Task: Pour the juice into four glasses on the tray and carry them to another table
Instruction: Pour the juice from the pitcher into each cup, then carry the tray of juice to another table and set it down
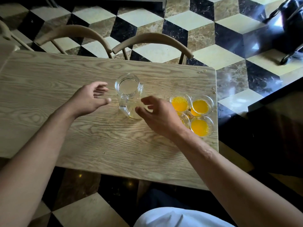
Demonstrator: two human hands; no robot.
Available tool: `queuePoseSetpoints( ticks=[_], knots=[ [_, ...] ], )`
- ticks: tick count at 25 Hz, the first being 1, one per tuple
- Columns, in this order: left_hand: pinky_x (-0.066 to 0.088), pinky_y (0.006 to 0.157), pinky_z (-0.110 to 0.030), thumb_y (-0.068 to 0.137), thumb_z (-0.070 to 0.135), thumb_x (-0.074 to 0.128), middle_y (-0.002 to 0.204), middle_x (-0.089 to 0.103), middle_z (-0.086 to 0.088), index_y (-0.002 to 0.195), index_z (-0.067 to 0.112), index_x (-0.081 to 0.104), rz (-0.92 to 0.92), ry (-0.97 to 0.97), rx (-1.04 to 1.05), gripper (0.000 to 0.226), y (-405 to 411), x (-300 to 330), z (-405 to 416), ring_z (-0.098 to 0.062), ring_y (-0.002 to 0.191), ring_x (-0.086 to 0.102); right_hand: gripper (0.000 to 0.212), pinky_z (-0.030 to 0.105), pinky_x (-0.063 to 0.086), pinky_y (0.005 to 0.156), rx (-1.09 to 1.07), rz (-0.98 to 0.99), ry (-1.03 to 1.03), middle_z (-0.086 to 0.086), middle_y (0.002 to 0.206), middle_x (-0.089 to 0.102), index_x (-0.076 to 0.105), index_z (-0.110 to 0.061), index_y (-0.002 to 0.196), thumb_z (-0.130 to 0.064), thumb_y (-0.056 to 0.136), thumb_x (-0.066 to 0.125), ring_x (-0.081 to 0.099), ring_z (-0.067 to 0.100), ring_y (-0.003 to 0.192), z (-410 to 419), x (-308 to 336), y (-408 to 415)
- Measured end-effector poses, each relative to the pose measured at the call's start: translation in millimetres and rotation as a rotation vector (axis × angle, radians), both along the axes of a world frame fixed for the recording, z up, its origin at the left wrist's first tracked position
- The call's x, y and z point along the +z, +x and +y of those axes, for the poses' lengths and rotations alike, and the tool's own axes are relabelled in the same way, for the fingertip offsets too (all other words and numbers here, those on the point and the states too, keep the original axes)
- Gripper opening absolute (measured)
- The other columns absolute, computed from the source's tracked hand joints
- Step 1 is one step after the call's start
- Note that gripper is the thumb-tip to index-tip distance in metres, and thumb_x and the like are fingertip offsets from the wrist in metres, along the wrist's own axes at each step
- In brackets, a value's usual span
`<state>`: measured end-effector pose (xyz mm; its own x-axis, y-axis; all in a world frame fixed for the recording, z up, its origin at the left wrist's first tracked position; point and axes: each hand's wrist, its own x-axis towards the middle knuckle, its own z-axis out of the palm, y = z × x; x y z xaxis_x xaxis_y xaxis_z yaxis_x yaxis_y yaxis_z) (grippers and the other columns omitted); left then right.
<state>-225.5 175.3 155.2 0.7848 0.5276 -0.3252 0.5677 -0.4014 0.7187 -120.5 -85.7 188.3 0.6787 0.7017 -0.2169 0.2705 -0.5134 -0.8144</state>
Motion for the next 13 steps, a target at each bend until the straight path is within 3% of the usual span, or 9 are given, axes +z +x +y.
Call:
queuePoseSetpoints(
  ticks=[3, 6, 9, 11, 13],
  knots=[
    [0.051, 0.108, -0.036, 0.089, 0.004, 0.078, 0.126, 0.071, -0.005, 0.130, 0.018, 0.064, -0.107, 0.011, 0.108, 0.045, -15, 24, -26, -0.015, 0.113, 0.067, 0.047, 0.041, 0.053, 0.098, -0.041, -0.025, 0.007, 0.003, 0.130, 0.069, 0.064, -0.013, 0.133, -0.042, 0.095, 0.065, 0.066, 0.019, 0.113, -30, 4, 16],
    [0.055, 0.098, -0.024, 0.091, 0.006, 0.076, 0.123, 0.073, -0.004, 0.126, 0.019, 0.066, -0.199, 0.065, 0.155, 0.039, -22, 43, -64, -0.009, 0.106, 0.069, 0.046, 0.037, 0.052, 0.097, -0.080, -0.076, -0.006, 0.003, 0.129, 0.069, 0.064, -0.014, 0.133, -0.042, 0.096, 0.064, 0.064, 0.020, 0.116, -68, 3, 31],
    [0.050, 0.099, -0.020, 0.091, 0.013, 0.076, 0.120, 0.073, 0.006, 0.127, 0.022, 0.068, -0.198, 0.187, 0.112, 0.038, -19, 52, -108, -0.007, 0.108, 0.068, 0.045, 0.025, 0.043, 0.085, -0.104, -0.198, -0.050, 0.003, 0.131, 0.067, 0.063, -0.016, 0.133, -0.043, 0.097, 0.062, 0.062, 0.021, 0.118, -105, -3, 45],
    [0.046, 0.094, -0.008, 0.090, 0.018, 0.078, 0.118, 0.072, 0.012, 0.127, 0.024, 0.068, -0.198, 0.243, 0.067, 0.038, -15, 55, -140, 0.000, 0.106, 0.067, 0.046, 0.025, 0.038, 0.081, -0.114, -0.245, -0.083, 0.004, 0.130, 0.066, 0.062, -0.018, 0.134, -0.044, 0.097, 0.062, 0.062, 0.022, 0.117, -131, -6, 54],
    [0.047, 0.092, -0.006, 0.090, 0.018, 0.078, 0.118, 0.072, 0.011, 0.127, 0.023, 0.069, -0.207, 0.245, 0.038, 0.038, -10, 53, -171, 0.000, 0.106, 0.067, 0.046, 0.028, 0.041, 0.084, -0.125, -0.252, -0.096, 0.005, 0.130, 0.066, 0.062, -0.017, 0.134, -0.044, 0.097, 0.062, 0.061, 0.023, 0.117, -156, -12, 64]
  ],
)
